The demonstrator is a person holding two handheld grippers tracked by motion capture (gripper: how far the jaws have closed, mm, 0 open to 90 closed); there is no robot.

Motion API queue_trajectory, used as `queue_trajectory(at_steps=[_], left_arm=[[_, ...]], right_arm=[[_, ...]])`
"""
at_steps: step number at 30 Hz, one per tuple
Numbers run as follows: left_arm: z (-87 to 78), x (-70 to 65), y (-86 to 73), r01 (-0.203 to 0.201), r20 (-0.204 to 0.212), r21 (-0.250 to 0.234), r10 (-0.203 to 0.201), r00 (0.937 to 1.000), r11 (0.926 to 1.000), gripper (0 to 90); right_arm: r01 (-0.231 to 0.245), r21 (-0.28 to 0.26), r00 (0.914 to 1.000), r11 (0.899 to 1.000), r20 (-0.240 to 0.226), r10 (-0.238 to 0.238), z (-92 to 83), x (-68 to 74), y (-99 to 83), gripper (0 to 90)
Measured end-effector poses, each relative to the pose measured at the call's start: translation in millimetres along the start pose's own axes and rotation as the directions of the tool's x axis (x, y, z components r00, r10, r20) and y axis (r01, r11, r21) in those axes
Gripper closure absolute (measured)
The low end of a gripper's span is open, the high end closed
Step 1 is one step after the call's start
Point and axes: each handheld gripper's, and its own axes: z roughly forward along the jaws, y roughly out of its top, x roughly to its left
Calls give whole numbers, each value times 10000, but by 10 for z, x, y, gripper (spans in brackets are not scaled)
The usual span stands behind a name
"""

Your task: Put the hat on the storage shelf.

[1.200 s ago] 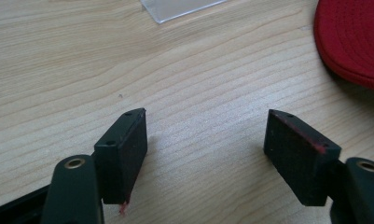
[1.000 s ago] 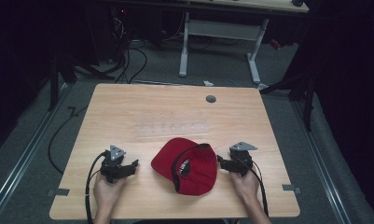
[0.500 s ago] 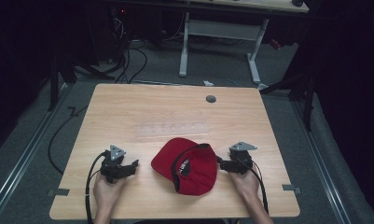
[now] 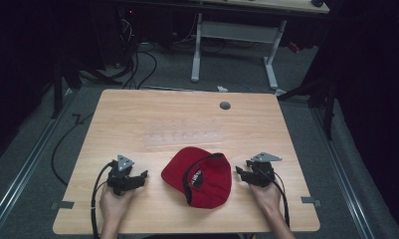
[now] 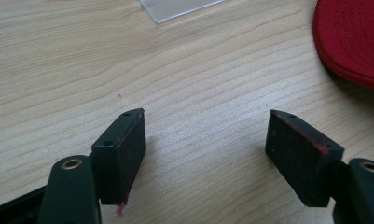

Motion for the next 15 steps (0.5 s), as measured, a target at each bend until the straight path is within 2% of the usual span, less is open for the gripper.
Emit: queue_trajectory(at_steps=[5,11,15], left_arm=[[1,-1,0,12,0,-11,-12,10000,10000,291],[0,0,0,-2,-1,-1,2,10000,10000,291],[-1,2,0,-30,1,13,30,10000,10000,290]], right_arm=[[-143,-248,9997,9996,-184,139,-90,-24,-16,432],[-338,-630,9946,9974,-996,274,-178,12,12,356],[-289,-770,9910,9966,-1326,185,-200,60,56,336]])
